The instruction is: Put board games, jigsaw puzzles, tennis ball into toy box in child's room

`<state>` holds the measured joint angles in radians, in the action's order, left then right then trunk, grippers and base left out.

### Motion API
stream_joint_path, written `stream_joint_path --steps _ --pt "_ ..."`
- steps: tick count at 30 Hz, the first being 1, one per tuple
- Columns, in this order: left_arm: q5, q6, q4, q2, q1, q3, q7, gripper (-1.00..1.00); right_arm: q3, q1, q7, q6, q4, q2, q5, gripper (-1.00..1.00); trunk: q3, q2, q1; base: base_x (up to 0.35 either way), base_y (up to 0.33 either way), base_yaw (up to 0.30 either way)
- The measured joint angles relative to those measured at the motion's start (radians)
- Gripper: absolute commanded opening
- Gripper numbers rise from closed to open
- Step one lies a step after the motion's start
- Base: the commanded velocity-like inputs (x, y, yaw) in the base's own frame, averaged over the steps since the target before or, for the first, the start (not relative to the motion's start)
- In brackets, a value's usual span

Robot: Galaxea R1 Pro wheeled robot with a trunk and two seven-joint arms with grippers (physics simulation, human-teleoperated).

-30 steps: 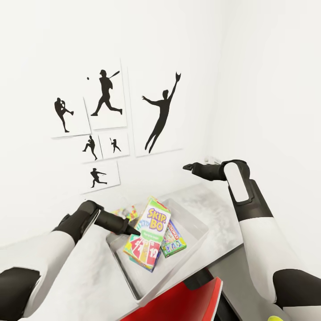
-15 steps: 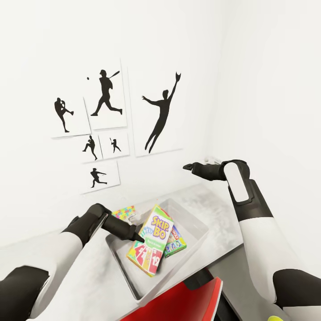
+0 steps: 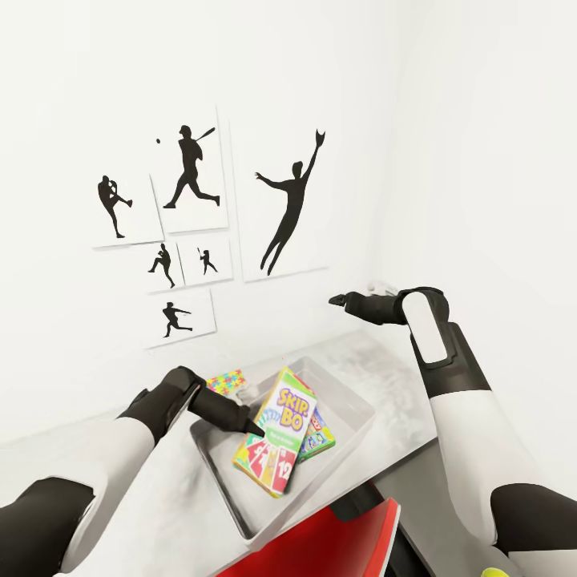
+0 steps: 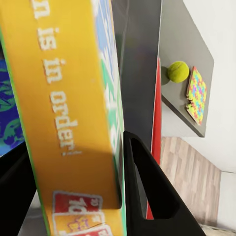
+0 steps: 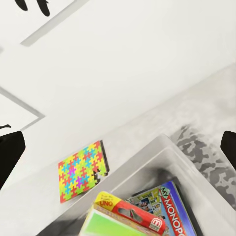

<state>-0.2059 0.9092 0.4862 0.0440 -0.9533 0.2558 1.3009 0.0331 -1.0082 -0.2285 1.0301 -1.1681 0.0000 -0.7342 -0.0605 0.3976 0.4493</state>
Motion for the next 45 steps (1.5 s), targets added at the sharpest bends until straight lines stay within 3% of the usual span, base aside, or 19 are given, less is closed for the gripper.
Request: stream_joint_path --steps 6,12,26,27,38,45 --pt "-0.029 -0.004 -0.002 -0.006 0.000 0.001 -0.001 -1.00 0.000 0.000 0.000 0.000 -0.001 0.000 0.000 1.00 0.000 0.000 0.000 0.000 0.000 0.000" --pt "-0.037 -0.030 -0.010 -0.022 0.000 0.003 -0.005 -1.00 0.000 0.000 0.000 0.000 -0.002 0.001 0.000 1.00 0.000 0.000 0.000 0.000 0.000 0.000" --pt "-0.036 -0.046 -0.030 -0.026 0.000 0.000 -0.057 -1.00 0.000 0.000 0.000 0.000 -0.002 0.001 0.000 1.00 0.000 0.000 0.000 0.000 0.000 0.000" --pt "-0.036 -0.047 -0.031 -0.026 0.000 -0.001 -0.057 1.00 0.000 0.000 0.000 0.000 -0.002 0.001 0.000 1.00 0.000 0.000 0.000 0.000 0.000 0.000" --pt "-0.036 -0.054 -0.031 -0.027 0.000 0.002 -0.057 1.00 0.000 0.000 0.000 0.000 -0.002 0.001 0.000 1.00 0.000 0.000 0.000 0.000 0.000 0.000" --pt "-0.035 -0.070 -0.030 -0.015 0.000 -0.001 -0.050 1.00 0.000 0.000 0.000 0.000 -0.002 0.001 0.000 1.00 0.000 0.000 0.000 0.000 0.000 0.000"
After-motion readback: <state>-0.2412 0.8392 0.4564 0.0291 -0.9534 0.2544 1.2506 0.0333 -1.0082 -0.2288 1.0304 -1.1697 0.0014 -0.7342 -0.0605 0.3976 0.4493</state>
